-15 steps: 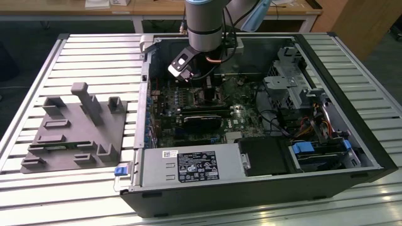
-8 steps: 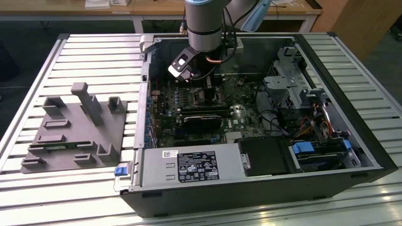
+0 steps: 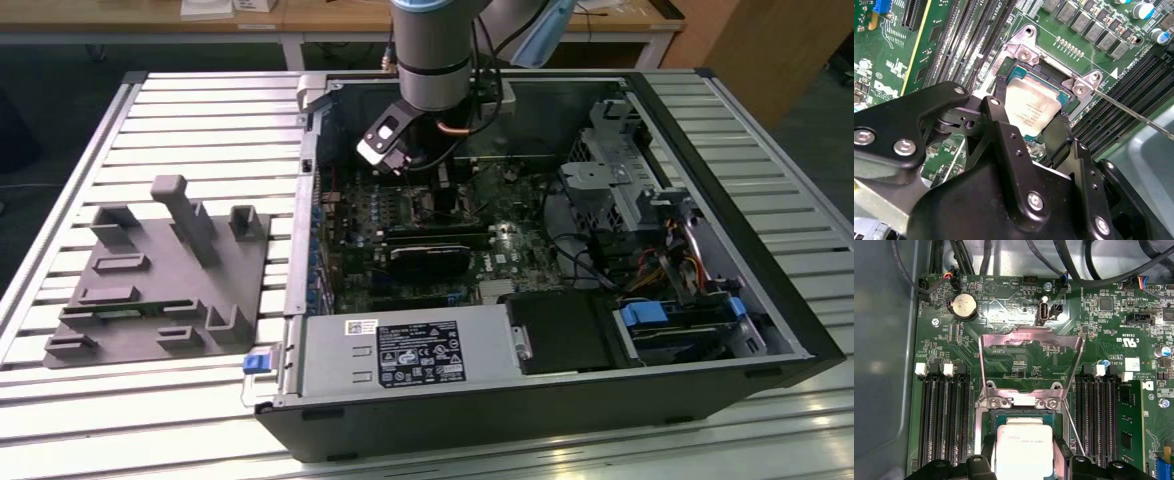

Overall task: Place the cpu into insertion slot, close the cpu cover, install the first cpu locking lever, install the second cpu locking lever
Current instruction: 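Place the cpu into insertion slot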

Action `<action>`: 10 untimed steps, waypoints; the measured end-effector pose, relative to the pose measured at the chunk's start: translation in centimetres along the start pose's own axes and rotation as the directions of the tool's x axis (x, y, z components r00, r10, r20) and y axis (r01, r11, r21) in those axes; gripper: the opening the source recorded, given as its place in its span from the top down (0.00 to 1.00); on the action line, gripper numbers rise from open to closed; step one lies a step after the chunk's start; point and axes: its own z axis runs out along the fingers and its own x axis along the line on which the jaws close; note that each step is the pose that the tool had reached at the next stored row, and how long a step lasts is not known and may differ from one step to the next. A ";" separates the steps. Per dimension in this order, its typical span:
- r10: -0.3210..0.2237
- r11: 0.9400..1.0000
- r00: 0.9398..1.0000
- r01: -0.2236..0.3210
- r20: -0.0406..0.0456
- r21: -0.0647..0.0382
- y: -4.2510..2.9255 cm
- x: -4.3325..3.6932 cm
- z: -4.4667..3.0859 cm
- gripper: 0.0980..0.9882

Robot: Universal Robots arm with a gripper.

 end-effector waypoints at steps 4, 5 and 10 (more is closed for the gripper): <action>0.000 1.000 1.000 0.000 0.000 0.000 0.00 0.01 0.02 0.51; 0.000 1.000 1.000 0.000 0.000 0.000 0.00 0.01 0.02 0.51; 0.000 1.000 1.000 0.000 0.000 0.000 0.00 0.01 0.03 0.51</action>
